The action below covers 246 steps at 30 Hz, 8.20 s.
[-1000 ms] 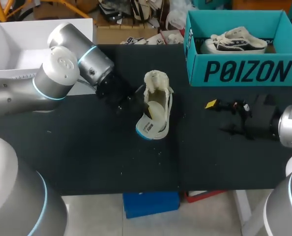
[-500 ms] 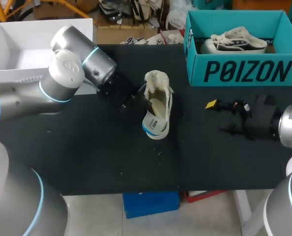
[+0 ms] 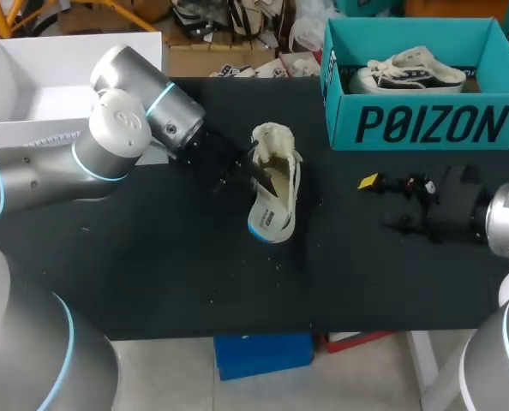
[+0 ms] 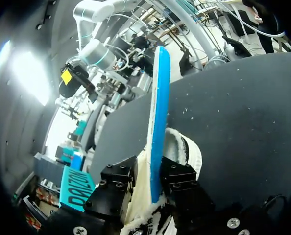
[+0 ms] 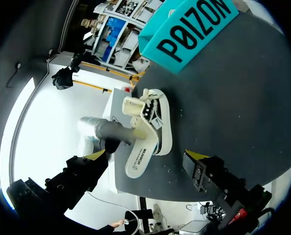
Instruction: Take the shoe out of the shoebox, open the shoe tongue, remove and reinsert the insole, then place the shoe into the shoebox
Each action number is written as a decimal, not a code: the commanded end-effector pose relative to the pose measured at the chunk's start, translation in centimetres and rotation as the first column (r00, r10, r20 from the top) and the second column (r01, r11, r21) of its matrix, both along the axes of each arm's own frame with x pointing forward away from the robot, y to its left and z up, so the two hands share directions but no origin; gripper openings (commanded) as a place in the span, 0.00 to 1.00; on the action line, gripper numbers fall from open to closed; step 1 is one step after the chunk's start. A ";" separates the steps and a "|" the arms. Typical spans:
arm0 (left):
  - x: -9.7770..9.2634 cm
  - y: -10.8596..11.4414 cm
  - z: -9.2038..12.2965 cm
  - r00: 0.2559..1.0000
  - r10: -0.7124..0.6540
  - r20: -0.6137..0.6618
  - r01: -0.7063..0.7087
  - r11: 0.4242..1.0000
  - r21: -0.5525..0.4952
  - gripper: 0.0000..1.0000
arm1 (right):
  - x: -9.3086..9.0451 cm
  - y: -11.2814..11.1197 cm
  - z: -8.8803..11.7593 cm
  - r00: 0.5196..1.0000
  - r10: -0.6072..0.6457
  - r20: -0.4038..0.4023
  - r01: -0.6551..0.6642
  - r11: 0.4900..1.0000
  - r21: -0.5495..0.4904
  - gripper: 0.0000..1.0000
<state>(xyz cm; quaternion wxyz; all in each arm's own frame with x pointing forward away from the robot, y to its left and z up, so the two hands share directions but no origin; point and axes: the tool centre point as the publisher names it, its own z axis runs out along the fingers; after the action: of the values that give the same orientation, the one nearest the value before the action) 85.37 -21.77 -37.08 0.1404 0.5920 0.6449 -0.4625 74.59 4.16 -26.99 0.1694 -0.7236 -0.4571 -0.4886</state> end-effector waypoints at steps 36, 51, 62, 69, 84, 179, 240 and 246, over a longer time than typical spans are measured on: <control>-6.4 2.3 1.3 0.998 -0.049 0.047 0.048 0.999 0.019 0.00 | 0.1 0.1 0.0 1.000 -0.001 -0.001 0.001 1.000 -0.002 1.00; -4.1 1.4 0.8 0.995 0.038 0.095 -0.035 0.999 -0.036 0.00 | 0.1 0.1 0.0 1.000 -0.001 -0.001 0.001 1.000 -0.002 1.00; -2.1 1.1 0.2 0.993 0.054 0.103 -0.052 0.998 -0.026 0.00 | 0.1 0.1 0.0 1.000 -0.001 -0.001 0.001 1.000 -0.002 1.00; -0.3 1.0 -0.3 0.992 0.074 0.107 -0.072 0.997 -0.016 0.00 | 0.1 0.1 0.0 1.000 -0.001 -0.001 0.001 1.000 -0.002 1.00; 0.0 1.2 0.1 0.986 0.101 0.133 -0.099 0.995 -0.022 1.00 | 0.1 0.1 0.0 1.000 -0.001 -0.001 0.001 1.000 -0.002 1.00; -1.3 1.8 0.4 0.932 -0.060 0.359 -0.044 0.961 0.273 0.00 | 0.1 0.1 0.0 1.000 -0.001 -0.001 0.001 1.000 -0.002 1.00; 0.5 0.3 1.3 0.915 -0.140 0.379 -0.005 0.934 0.357 0.00 | 0.1 0.1 0.0 1.000 -0.001 -0.001 0.001 1.000 -0.002 1.00; 1.4 1.9 5.0 0.958 0.118 0.262 -0.129 0.991 0.023 0.00 | 0.1 0.1 0.0 1.000 -0.001 -0.001 0.001 1.000 -0.002 1.00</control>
<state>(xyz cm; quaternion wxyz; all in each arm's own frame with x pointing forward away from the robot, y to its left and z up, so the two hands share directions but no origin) 87.24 -22.78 -33.84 0.1561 0.6836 0.6690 -0.2467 74.58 4.16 -26.99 0.1695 -0.7236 -0.4571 -0.4886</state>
